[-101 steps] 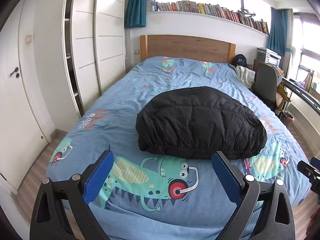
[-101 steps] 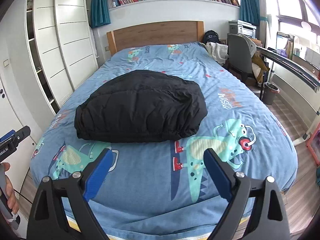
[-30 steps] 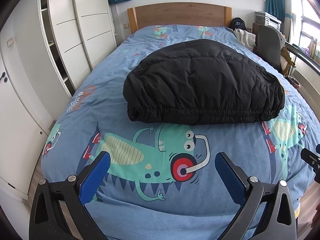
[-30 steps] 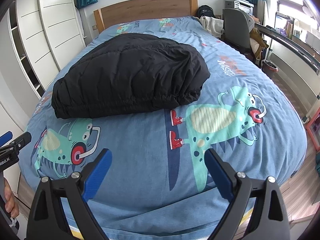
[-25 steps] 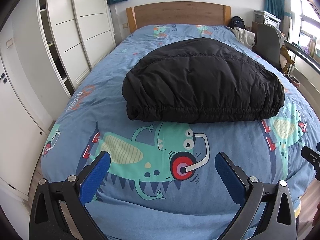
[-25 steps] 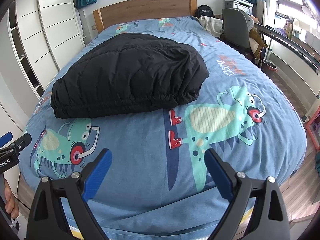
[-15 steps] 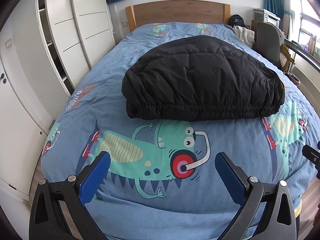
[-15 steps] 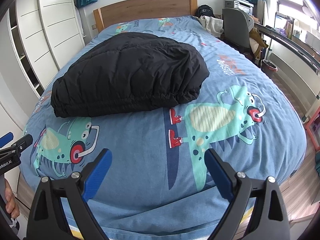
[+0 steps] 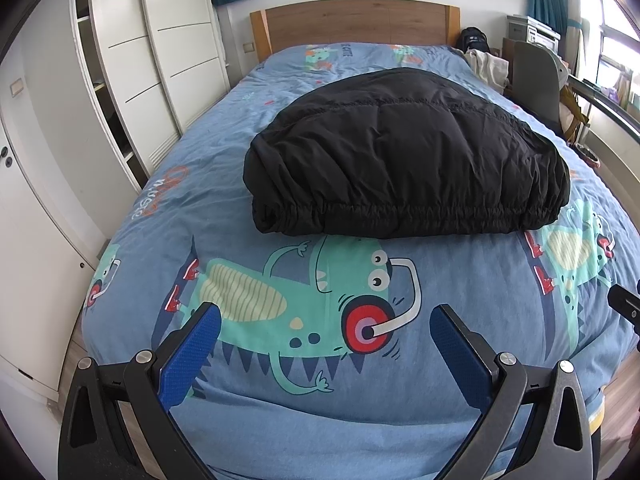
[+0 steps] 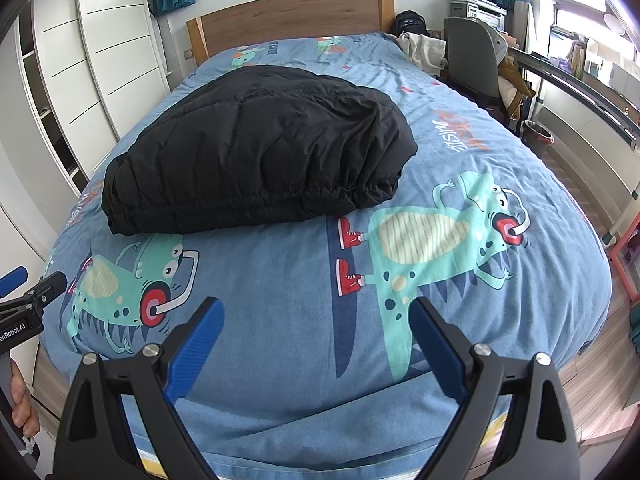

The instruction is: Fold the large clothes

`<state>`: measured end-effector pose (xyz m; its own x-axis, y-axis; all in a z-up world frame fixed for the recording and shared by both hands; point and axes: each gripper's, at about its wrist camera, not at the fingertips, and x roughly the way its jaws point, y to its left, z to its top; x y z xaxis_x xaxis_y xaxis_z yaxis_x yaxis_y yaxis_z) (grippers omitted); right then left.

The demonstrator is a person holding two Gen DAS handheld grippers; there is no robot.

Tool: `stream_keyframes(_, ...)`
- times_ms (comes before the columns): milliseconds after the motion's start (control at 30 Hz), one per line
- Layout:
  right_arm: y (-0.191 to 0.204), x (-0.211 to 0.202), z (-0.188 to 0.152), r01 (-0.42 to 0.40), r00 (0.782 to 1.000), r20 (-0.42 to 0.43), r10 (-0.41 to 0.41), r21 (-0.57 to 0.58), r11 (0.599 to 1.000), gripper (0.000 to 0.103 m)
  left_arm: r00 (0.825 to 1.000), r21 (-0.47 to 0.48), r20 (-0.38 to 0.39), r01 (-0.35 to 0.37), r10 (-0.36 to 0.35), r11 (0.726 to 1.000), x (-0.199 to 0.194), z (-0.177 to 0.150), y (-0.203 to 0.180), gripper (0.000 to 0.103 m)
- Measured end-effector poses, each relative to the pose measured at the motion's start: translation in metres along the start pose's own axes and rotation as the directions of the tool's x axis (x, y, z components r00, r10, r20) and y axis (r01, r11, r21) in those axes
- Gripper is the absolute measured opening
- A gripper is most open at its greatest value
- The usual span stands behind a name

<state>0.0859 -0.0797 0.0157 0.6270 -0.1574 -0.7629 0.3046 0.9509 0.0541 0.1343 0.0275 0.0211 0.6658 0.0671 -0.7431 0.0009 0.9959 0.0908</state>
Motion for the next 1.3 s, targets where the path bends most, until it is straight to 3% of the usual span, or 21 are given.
stream_keyframes(1300,-0.0067,0.0000,-0.0009,0.034,0.999,0.003,-0.034,0.001,0.999,0.094,1.000,-0.002,-0.008,0.001,-0.001,1.000,0.0029,-0.0035,0.0053,0.102)
